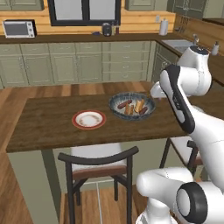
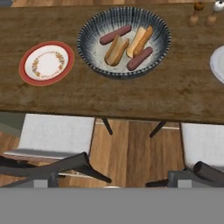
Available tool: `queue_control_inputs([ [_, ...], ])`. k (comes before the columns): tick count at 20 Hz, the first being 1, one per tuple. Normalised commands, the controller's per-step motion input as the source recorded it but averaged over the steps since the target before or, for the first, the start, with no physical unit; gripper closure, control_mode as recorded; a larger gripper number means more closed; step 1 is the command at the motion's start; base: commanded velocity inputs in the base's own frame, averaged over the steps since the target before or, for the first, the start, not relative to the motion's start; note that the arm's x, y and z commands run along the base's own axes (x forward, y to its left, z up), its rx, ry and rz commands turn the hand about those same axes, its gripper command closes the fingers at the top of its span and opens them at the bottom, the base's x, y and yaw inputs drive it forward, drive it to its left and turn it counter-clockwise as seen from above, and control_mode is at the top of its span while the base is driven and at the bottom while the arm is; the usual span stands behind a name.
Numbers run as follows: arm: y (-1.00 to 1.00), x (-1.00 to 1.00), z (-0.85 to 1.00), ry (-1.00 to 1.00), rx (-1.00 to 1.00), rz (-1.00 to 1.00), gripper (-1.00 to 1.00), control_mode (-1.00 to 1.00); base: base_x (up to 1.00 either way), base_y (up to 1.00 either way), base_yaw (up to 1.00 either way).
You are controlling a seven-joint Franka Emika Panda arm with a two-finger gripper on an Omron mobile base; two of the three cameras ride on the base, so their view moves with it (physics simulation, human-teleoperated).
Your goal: Place one bun and one sausage from the bowl on each plate.
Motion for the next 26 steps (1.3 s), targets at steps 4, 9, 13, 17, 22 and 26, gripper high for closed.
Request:
queue_control_inputs([
  [4,0.0,0.0,0.0,0.0,0.0,0.0,-1.0,1.0,0.88,0.25,0.2],
  [9,0.0,0.0,0.0,0.0,0.0,0.0,-1.0,1.0,1.0,0.0,0.02],
  [13,0.0,1.0,-0.62,0.12,0.0,-0.04,-1.0,-1.0,0.0,0.0,0.0],
  [17,0.04,0.99,-0.2,0.07,0.0,-0.12,-1.0,-1.0,0.0,0.0,0.0],
  [22,0.0,0.96,-0.14,0.11,0.0,-0.1,-1.0,-1.0,0.0,0.0,0.0],
  [26,-0.01,0.86,-0.23,0.15,0.0,-0.07,-1.0,-1.0,0.0,0.0,0.0],
])
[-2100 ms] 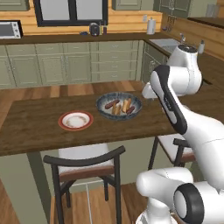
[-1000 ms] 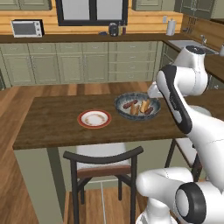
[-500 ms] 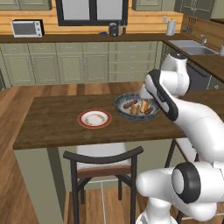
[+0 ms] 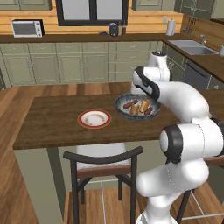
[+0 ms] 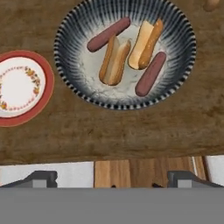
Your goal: Place one bun and one sausage from the bowl on each plate.
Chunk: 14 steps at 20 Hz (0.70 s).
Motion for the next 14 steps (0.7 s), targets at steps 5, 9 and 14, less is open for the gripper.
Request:
queue_control_inputs([
  [5,-0.16,0.55,-0.78,0.14,0.0,-0.09,-1.0,-1.0,0.0,0.0,0.0],
  [9,-0.05,0.7,-0.97,0.1,0.0,-0.1,-1.0,-1.0,0.0,0.0,0.0],
  [14,0.11,0.78,-0.57,0.0,-0.01,-0.01,-1.0,-1.0,0.0,0.0,0.0],
])
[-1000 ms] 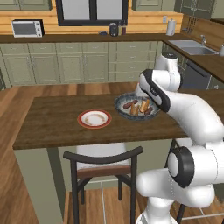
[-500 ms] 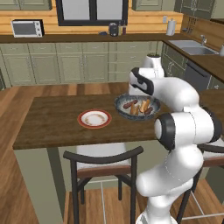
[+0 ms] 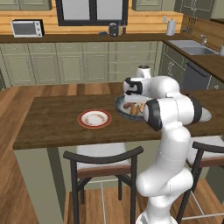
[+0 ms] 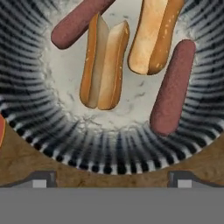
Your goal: Place one bun and one sausage from the bowl on each plate.
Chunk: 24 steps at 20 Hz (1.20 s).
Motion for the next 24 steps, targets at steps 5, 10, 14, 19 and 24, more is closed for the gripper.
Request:
queue_control_inputs([
  [5,-0.12,0.57,-0.54,0.0,0.0,0.0,-1.0,-1.0,0.0,0.0,0.0],
  [10,-0.08,0.18,-0.4,0.01,-0.01,0.0,-1.0,-1.0,0.0,0.0,0.0],
  [14,0.01,0.32,-0.36,0.0,-0.02,0.0,-1.0,-1.0,0.0,0.0,0.0],
  [19,0.07,0.26,-0.35,-0.06,-0.02,0.0,-1.0,-1.0,0.0,0.0,0.0],
  [24,0.03,0.04,-0.51,-0.08,-0.07,0.0,1.0,-1.0,0.0,0.0,0.0],
])
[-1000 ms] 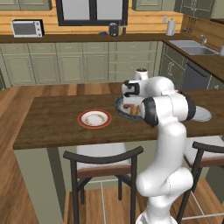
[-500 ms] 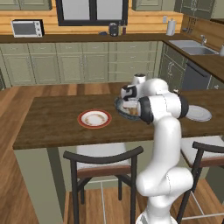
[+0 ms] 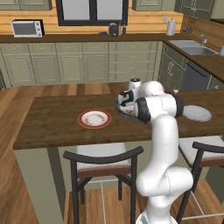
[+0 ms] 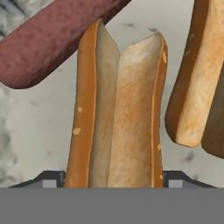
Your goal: Place one bun and one sausage from the bowl on each plate.
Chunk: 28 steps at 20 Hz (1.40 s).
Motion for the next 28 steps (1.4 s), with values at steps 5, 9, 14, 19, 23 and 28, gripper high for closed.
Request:
queue_control_inputs([
  [5,0.02,-0.07,0.19,-0.05,0.0,-0.04,1.0,-1.0,0.0,0.0,0.0],
  [9,0.13,-0.96,1.0,-0.08,0.0,-0.02,1.0,-1.0,0.0,0.0,0.0],
  [14,0.37,-1.0,0.77,-0.15,0.0,0.19,1.0,-1.0,0.0,0.0,0.0],
  [19,0.88,-0.61,0.13,-0.13,0.02,0.29,1.0,-1.0,0.0,0.0,0.0],
  [23,1.0,-0.14,0.55,0.02,0.0,0.25,1.0,-1.0,0.0,0.0,0.0],
  [28,1.0,0.26,0.42,0.1,0.0,0.16,1.0,-1.0,0.0,0.0,0.0],
])
